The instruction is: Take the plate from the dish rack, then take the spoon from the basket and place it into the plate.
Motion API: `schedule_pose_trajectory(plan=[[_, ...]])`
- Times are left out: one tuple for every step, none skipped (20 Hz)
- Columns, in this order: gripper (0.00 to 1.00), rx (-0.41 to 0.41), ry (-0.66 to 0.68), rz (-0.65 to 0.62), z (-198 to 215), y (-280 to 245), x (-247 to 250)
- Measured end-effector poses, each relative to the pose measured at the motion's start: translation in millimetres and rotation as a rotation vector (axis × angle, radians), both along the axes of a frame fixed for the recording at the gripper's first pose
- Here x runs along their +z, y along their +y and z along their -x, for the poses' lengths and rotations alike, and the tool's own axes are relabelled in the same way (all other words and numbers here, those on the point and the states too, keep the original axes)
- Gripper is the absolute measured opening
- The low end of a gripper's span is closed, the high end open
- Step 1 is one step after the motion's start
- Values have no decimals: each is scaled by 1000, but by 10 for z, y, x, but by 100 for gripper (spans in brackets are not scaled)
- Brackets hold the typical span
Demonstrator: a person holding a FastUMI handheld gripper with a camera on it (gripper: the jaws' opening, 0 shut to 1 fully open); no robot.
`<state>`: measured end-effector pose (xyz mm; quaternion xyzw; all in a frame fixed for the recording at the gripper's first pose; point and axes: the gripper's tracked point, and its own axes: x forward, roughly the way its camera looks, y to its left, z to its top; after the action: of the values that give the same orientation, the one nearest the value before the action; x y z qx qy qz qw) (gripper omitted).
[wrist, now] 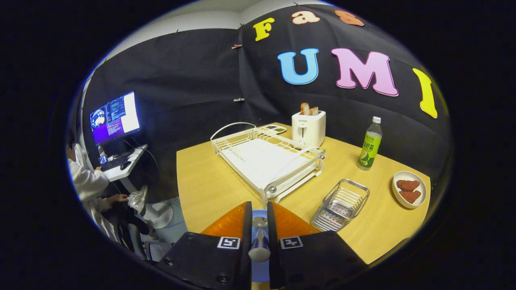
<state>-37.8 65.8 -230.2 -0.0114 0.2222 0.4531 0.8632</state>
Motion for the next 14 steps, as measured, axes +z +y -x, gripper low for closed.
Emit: schedule_pose_trajectory(plan=[[21, 11, -3, 1, 16, 39, -49], [21, 16, -5, 1, 9, 78, -87], [21, 19, -7, 2, 14, 108, -112], [21, 22, -5, 5, 12, 135, -148], [21, 25, 2, 12, 21, 163, -186], [21, 28, 11, 18, 26, 177, -238], [21, 32, 22, 27, 37, 179, -297], [21, 36, 33, 39, 59, 176, -348], [22, 38, 33, 44, 78, 157, -385], [22, 40, 32, 48, 77, 136, -389], [22, 43, 33, 54, 88, 119, -412], [22, 47, 36, 60, 94, 97, -444], [22, 48, 40, 69, 90, 74, -489], [22, 49, 49, 78, 90, 43, -547]])
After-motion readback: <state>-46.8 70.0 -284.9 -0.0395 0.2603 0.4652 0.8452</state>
